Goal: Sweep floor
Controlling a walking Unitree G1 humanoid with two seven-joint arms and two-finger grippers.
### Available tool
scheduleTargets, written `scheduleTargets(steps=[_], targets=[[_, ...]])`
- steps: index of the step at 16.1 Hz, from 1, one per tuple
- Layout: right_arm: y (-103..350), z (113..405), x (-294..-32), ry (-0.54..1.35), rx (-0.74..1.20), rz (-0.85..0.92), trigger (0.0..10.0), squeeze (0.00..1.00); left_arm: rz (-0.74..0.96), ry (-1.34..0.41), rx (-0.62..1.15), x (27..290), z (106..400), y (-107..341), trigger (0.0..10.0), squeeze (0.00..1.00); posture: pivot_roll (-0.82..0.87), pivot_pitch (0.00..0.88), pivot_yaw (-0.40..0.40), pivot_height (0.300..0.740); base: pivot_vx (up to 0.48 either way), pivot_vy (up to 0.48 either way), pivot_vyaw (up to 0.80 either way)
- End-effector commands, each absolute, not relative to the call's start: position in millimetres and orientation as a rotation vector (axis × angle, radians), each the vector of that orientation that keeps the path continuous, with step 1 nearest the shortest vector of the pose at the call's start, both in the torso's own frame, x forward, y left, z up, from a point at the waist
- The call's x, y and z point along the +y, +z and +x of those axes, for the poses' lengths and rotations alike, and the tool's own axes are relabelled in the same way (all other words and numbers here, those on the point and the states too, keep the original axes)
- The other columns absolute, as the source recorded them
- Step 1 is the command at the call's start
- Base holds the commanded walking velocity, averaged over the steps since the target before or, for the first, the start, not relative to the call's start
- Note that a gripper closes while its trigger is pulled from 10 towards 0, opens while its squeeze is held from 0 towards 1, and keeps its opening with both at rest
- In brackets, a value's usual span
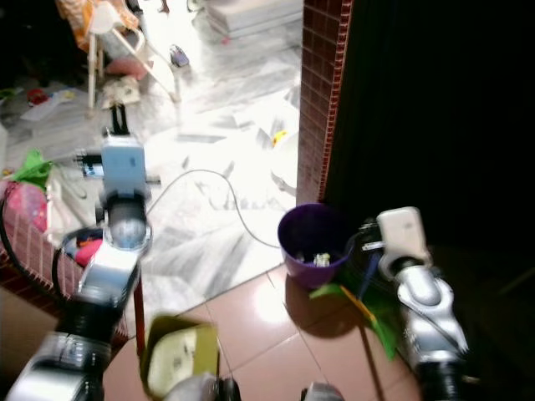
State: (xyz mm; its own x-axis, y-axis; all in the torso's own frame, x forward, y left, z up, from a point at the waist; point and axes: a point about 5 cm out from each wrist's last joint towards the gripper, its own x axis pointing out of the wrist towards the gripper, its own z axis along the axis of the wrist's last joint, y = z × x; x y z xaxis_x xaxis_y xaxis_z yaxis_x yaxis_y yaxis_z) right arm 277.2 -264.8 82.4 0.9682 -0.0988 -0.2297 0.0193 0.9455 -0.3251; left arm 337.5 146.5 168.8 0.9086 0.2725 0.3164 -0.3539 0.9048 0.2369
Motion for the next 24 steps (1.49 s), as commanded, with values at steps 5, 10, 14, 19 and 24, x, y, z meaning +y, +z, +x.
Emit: scheduleTargets(steps=[5, 10, 14, 19, 24], targets=[[98, 273, -321, -0.388, 0.290, -0.461, 10.0, 0.00, 0.236, 0.310, -0.286, 141, 343, 167, 10.0, 0.00, -0.13, 0.000, 0.111, 0.740, 0.000, 0.000, 0.00], [127, 304, -309, -0.439, 0.125, -0.424, 10.0, 0.00, 0.166, 0.250, -0.218, 117, 327, 141, 10.0, 0.00, -0.11, 0.000, 0.107, 0.740, 0.000, 0.000, 0.00], [155, 323, -294, -0.415, -0.053, -0.381, 10.0, 0.00, 0.164, 0.242, -0.211, 115, 325, 139, 10.0, 0.00, -0.11, 0.000, 0.103, 0.740, 0.000, 0.000, 0.00], [170, 337, -256, -0.215, -0.183, -0.118, 10.0, 0.00, 0.160, 0.257, -0.218, 113, 320, 137, 10.0, 0.00, -0.10, 0.000, 0.103, 0.740, 0.000, 0.000, 0.00], [176, 343, -239, -0.099, -0.222, 0.011, 10.0, 0.00, 0.161, 0.223, -0.207, 105, 317, 134, 10.0, 0.00, -0.10, 0.000, 0.103, 0.740, 0.000, 0.000, 0.00]])
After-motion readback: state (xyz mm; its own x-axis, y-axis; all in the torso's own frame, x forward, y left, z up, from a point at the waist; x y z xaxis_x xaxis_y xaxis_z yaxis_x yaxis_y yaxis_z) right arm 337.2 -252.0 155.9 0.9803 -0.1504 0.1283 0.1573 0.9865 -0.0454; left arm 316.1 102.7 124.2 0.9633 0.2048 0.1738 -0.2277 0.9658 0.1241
